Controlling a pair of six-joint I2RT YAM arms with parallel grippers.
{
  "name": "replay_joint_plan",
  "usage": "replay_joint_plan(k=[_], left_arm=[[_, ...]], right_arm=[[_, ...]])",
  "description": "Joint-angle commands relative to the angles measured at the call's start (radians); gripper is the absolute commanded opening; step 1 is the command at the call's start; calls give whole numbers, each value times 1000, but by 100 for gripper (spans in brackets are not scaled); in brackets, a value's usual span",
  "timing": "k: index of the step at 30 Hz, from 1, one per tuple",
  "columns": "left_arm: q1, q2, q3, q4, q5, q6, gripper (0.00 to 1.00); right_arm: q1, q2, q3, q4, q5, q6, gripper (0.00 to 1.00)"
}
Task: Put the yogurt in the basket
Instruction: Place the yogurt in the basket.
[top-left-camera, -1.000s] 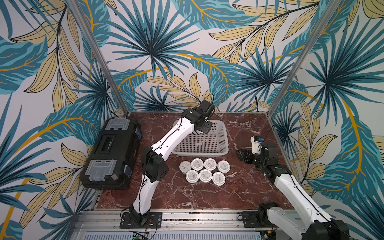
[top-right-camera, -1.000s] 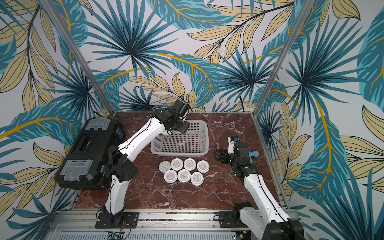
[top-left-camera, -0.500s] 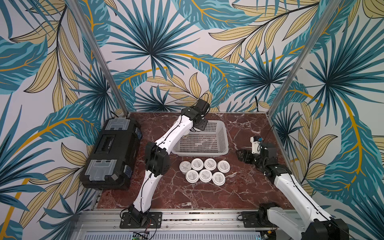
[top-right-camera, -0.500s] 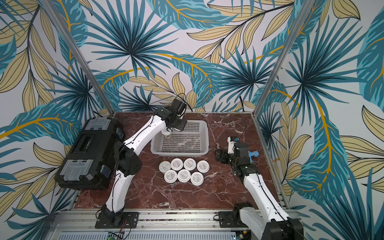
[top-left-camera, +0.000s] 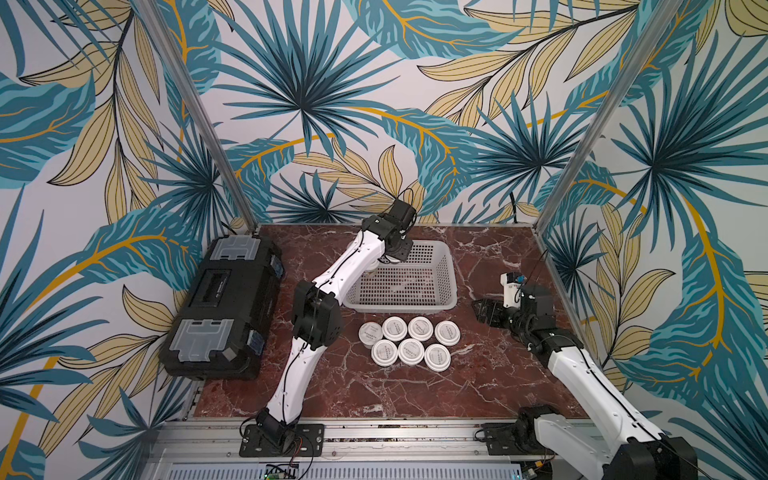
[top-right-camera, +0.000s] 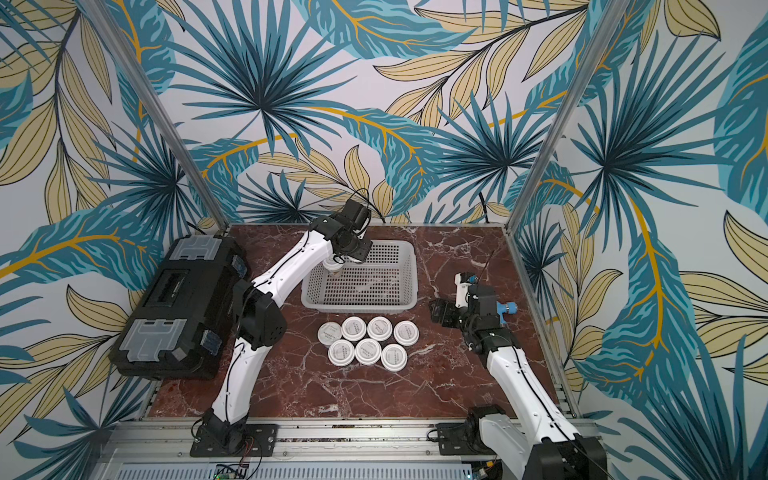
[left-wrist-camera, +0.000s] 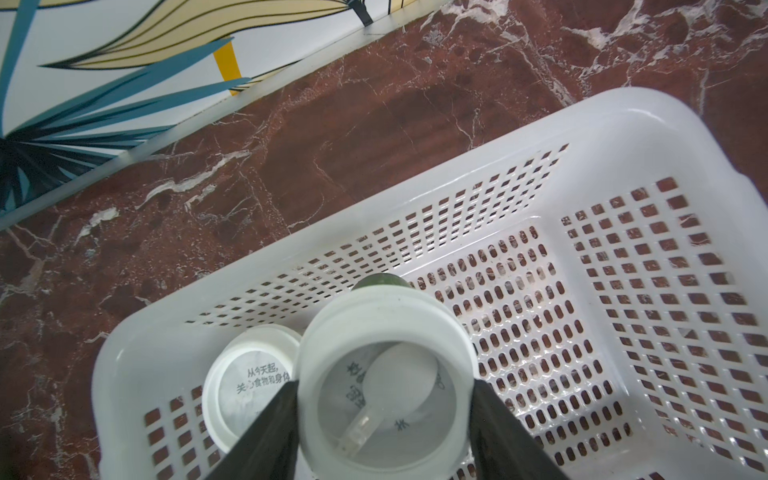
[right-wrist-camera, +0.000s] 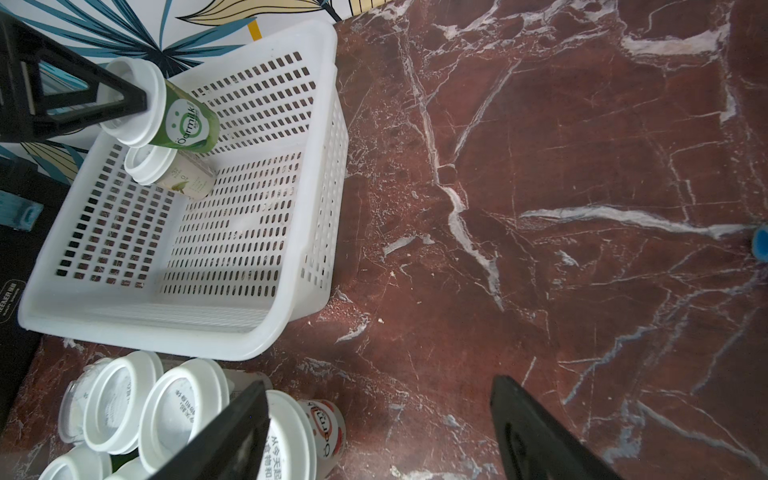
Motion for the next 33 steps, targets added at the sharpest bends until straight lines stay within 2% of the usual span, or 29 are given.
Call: replay_joint_plan(k=[1,33], left_arm=[[7,24,39,22,3,-3,63],[38,90,-15,19,39,-11,64]], right_arm=[[3,9,-1,11,-6,-5,88],[4,11,1,9,-9,-4,88]])
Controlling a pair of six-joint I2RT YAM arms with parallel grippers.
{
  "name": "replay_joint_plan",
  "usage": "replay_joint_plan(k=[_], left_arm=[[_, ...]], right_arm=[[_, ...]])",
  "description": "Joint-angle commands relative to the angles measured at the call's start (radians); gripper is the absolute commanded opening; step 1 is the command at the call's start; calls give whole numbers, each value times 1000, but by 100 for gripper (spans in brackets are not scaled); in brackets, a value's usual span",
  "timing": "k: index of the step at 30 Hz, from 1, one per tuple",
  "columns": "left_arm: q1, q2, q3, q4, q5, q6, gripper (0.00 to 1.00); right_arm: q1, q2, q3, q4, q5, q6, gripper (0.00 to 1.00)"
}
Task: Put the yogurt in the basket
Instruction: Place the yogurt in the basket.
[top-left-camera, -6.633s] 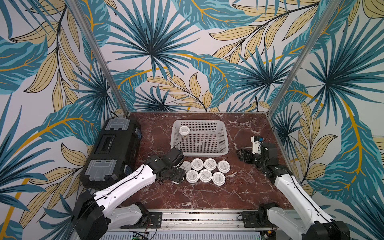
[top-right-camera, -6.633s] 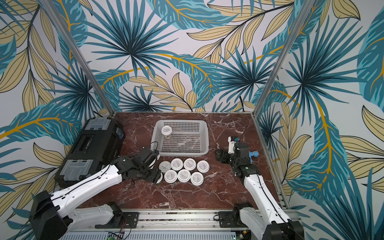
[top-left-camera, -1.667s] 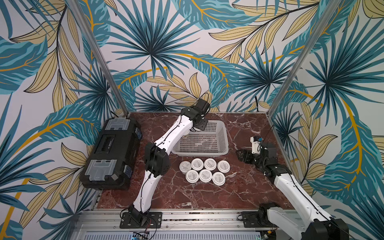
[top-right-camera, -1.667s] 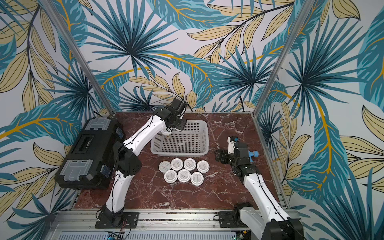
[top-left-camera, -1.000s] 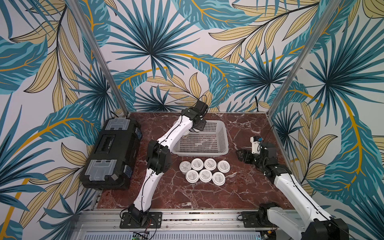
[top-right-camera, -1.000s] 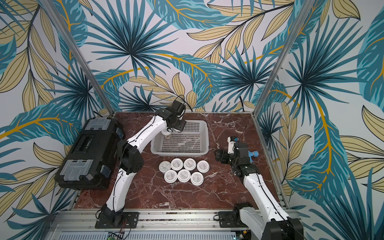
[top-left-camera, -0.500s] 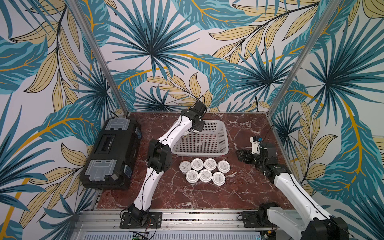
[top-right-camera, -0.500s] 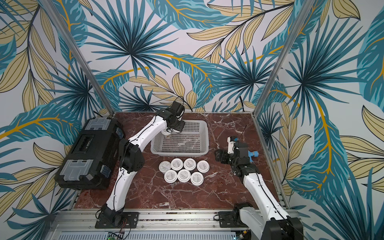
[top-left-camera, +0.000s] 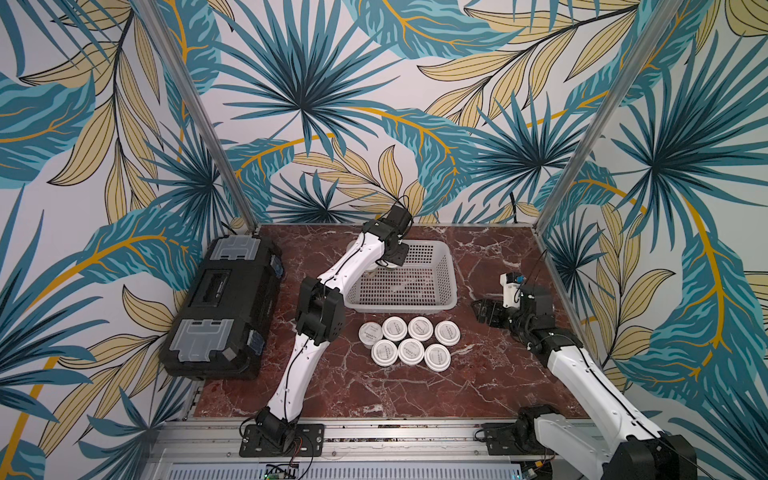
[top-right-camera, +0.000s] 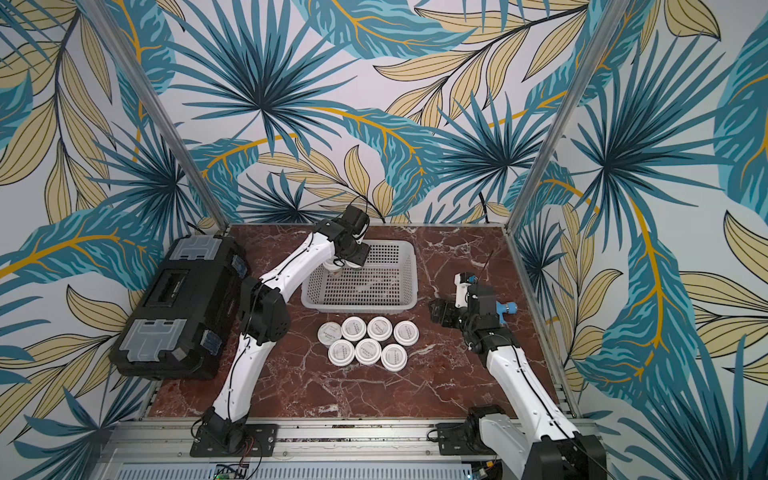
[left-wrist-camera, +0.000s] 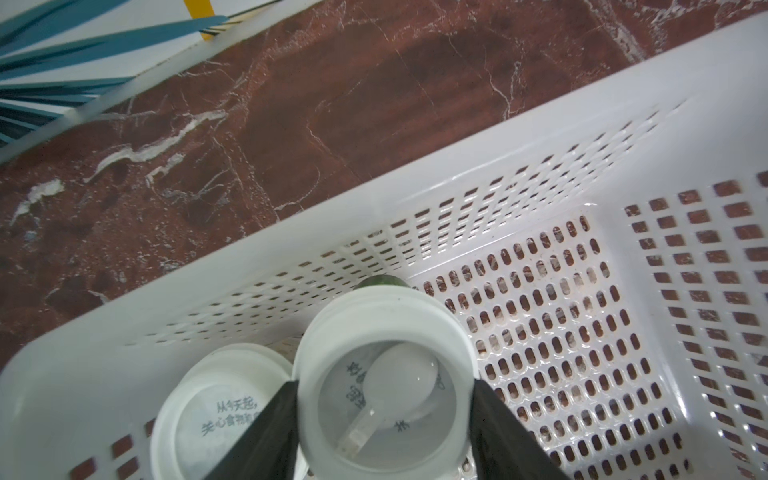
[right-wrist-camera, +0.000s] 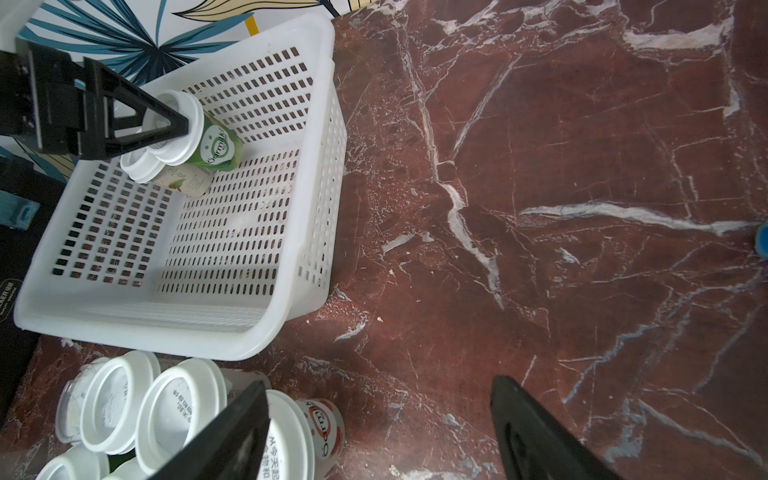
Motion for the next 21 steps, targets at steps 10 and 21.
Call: replay_joint_plan(k=[10,21], left_arm=[[9,19,-26,-6,-3,8,64],[13,20,-19,-25,-9,15,69]], right_arm=[[4,2,2,10,-10,-3,88],[4,9,2,11,-12,-4,88]])
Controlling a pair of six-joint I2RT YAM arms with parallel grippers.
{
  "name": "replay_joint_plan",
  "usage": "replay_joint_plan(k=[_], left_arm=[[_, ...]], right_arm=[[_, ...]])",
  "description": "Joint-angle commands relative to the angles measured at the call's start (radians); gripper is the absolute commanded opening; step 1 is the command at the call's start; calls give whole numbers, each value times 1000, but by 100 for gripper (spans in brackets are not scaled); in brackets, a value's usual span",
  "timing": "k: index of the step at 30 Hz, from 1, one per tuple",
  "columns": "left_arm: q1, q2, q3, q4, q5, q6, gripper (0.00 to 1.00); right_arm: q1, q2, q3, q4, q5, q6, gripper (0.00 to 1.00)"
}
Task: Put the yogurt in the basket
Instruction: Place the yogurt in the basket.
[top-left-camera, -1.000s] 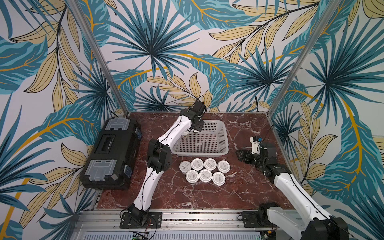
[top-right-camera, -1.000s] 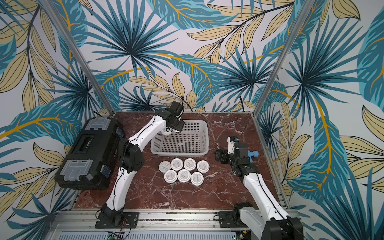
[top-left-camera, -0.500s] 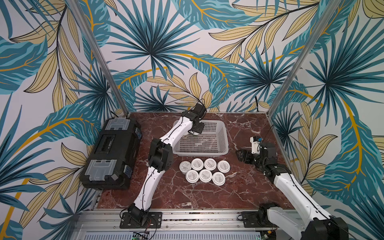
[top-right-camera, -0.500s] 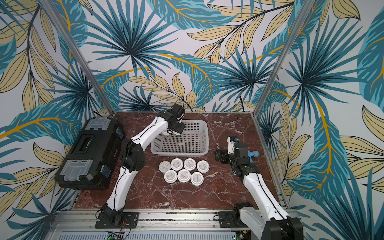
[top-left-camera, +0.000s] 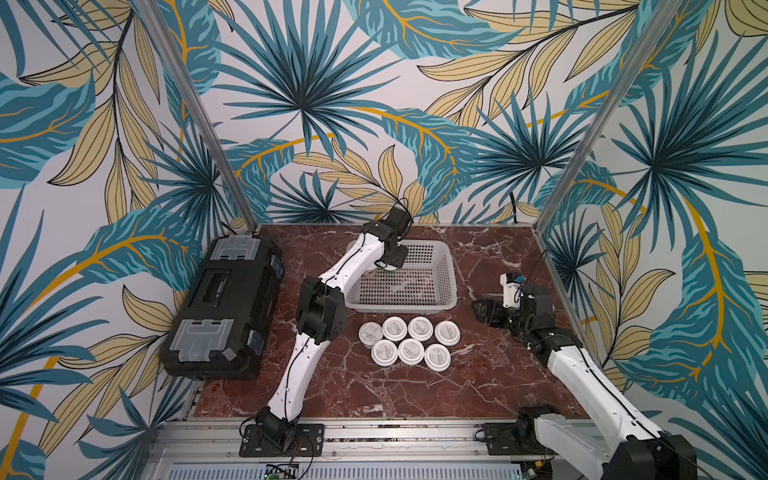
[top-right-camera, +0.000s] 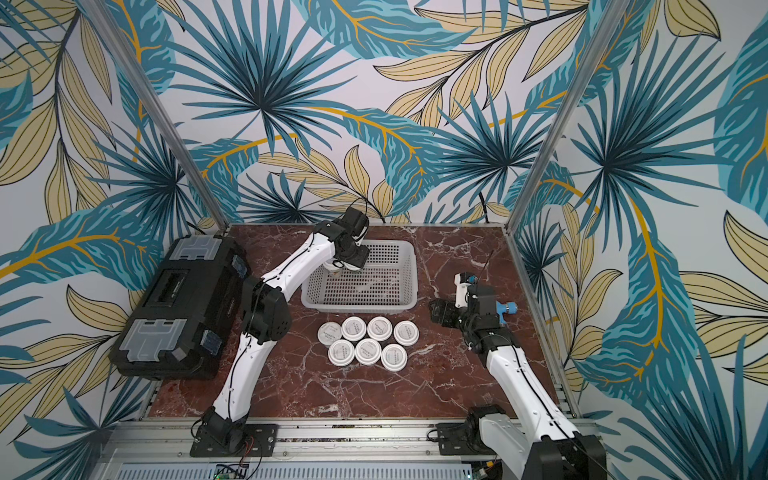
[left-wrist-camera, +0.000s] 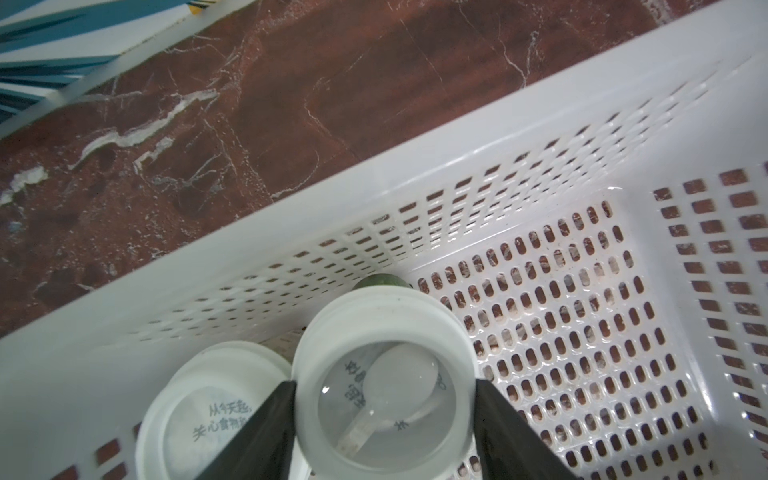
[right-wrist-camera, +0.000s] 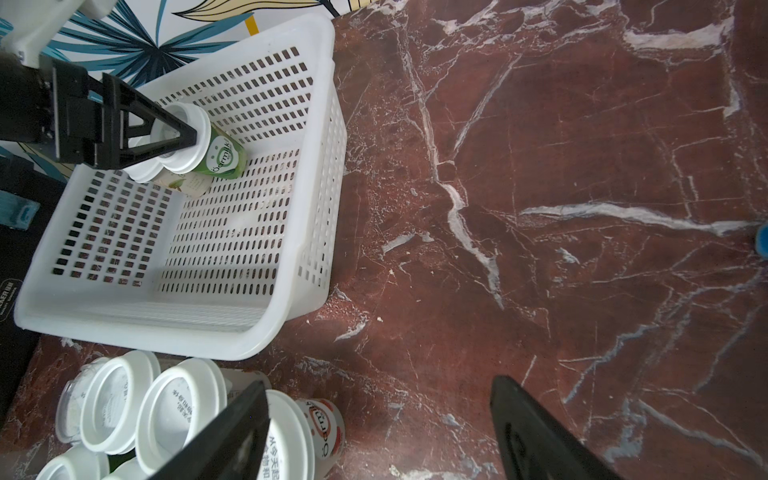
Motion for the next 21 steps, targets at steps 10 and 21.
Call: replay_joint_plan(k=[10,21], left_arm=[[7,20,-17,-4,18,5,74],[5,1,10,6,19,11,92]], right_arm=[[4,10,2,13,-14,-3,88],[4,9,4,12,-14,-4,88]])
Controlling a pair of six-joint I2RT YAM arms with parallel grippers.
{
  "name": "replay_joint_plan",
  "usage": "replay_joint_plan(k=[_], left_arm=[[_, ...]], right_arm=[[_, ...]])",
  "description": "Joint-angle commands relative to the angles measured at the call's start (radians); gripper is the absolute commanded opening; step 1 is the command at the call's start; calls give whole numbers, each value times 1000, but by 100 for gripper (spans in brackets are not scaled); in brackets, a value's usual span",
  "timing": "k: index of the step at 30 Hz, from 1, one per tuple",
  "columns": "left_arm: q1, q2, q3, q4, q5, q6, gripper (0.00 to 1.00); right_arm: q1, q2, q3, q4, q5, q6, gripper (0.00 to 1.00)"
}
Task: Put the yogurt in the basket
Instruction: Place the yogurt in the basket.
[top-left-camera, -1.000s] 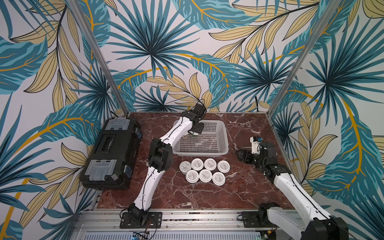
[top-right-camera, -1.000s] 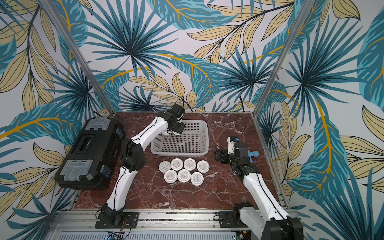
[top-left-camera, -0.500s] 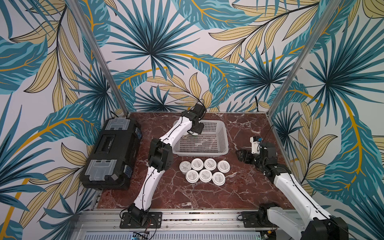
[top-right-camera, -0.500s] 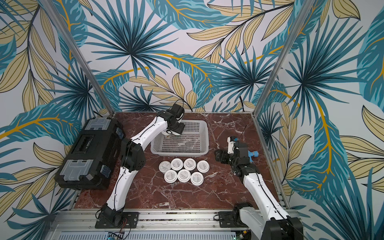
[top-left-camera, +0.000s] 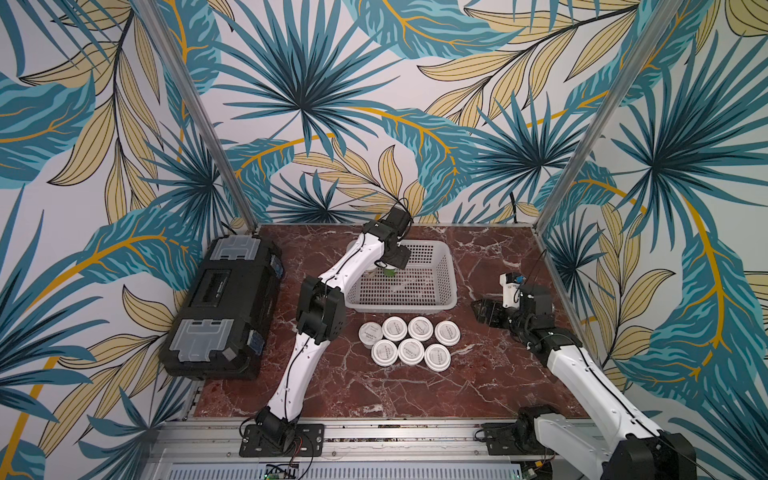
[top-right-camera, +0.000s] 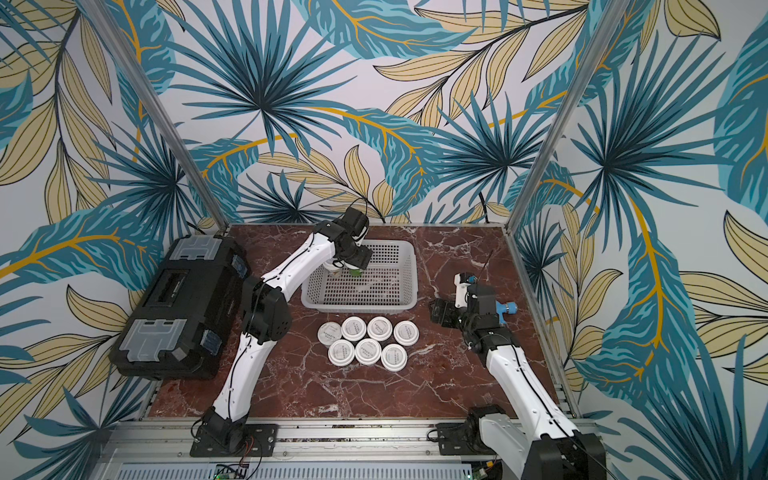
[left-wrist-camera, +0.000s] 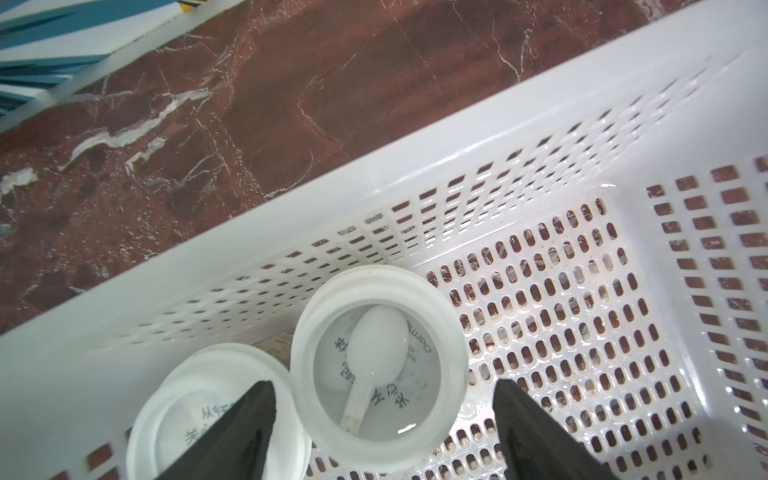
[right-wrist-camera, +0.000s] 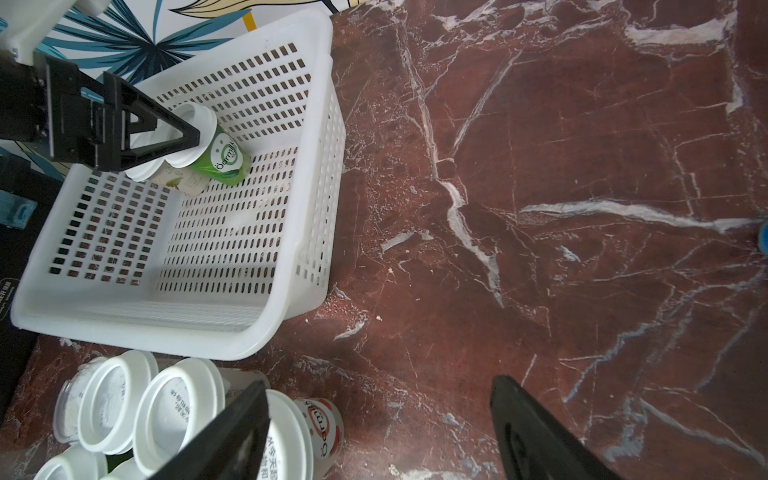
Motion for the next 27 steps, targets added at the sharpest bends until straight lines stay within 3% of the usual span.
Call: replay_joint_plan(k=[1,3,11,17,27], left_arm=[[3,-5,10,12,8,5,95],[1,-23,2,34,54,5,100],[-3,-190,-111,163,151,-3,100],[-31,-326,-240,154,85,37,100],[-86,-677,-667,192,-41,-15,95]], right_arm=[[4,4,4,13,-13,-4,88],[4,2,4,13,-14,-4,88],[4,-2,4,10,-12,-3,88],[4,-6,4,4,-16,-3,88],[11,-8,4,0,-16,-2,88]])
